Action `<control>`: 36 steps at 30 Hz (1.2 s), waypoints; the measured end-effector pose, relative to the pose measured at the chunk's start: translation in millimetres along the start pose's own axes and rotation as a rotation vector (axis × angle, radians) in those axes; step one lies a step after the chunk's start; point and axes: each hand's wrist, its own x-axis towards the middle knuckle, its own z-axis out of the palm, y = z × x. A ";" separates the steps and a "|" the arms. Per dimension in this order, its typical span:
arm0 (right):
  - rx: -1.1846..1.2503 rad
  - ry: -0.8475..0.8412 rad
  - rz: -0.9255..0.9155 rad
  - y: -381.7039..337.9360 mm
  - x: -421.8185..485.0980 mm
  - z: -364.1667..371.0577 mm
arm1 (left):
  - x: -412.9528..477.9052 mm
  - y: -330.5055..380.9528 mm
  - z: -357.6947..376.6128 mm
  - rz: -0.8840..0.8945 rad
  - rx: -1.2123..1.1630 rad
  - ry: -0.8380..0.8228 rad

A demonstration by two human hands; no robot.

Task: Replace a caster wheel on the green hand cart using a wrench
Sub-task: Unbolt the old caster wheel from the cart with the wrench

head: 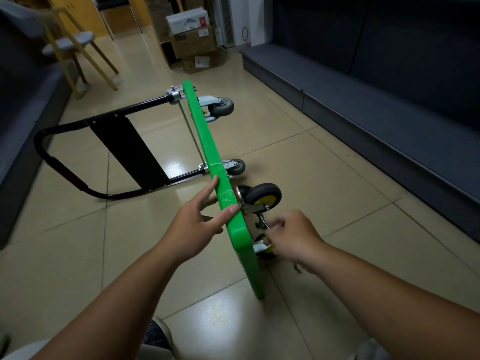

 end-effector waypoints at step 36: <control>-0.313 -0.045 0.000 111.0 39.5 10.6 | -8.9 2.9 10.7 -0.021 0.225 0.046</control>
